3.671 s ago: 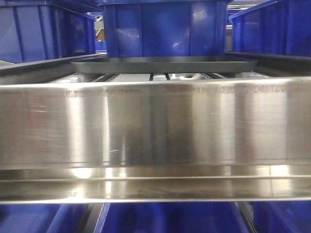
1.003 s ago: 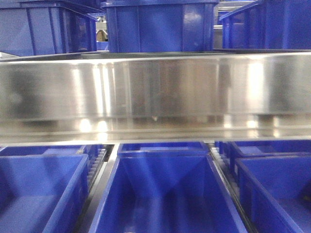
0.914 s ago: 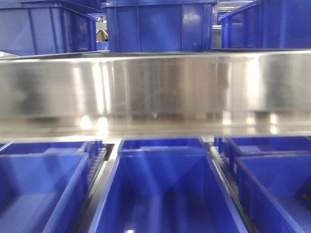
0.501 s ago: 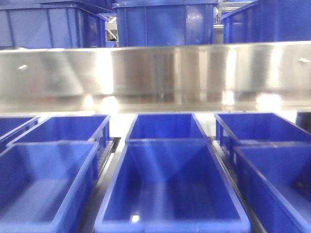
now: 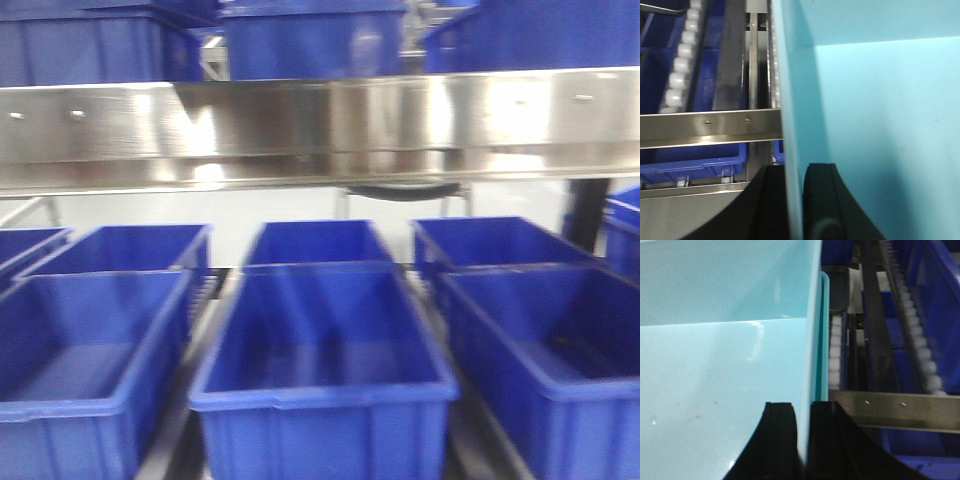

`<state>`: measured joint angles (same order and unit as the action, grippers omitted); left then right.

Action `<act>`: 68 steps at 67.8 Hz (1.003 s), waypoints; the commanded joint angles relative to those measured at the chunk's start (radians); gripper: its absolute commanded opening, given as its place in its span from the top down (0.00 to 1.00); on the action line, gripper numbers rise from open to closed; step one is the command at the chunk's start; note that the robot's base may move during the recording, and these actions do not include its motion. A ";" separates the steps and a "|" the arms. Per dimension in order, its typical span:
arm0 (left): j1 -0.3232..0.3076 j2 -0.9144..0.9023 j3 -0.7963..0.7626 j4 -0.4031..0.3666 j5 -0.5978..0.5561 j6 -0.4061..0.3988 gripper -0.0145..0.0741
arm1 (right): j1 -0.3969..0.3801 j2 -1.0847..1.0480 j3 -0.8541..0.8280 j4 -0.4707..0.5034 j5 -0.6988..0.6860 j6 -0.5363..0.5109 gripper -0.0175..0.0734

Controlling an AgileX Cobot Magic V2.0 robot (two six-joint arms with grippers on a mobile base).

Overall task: Move two blue bins to right shelf middle
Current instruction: 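Turn the base away from the rack carrying the bin in both grippers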

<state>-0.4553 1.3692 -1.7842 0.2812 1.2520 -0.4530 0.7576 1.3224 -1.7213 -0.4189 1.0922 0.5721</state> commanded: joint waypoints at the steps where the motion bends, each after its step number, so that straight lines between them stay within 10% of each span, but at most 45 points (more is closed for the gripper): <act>1: -0.009 -0.016 -0.020 -0.066 -0.096 0.000 0.96 | 0.004 -0.007 -0.011 0.022 -0.105 -0.006 0.99; 68: -0.009 -0.016 -0.020 -0.066 -0.096 0.000 0.96 | 0.004 -0.007 -0.011 0.022 -0.105 -0.006 0.99</act>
<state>-0.4553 1.3692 -1.7859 0.2812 1.2520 -0.4530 0.7576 1.3224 -1.7213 -0.4189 1.0922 0.5721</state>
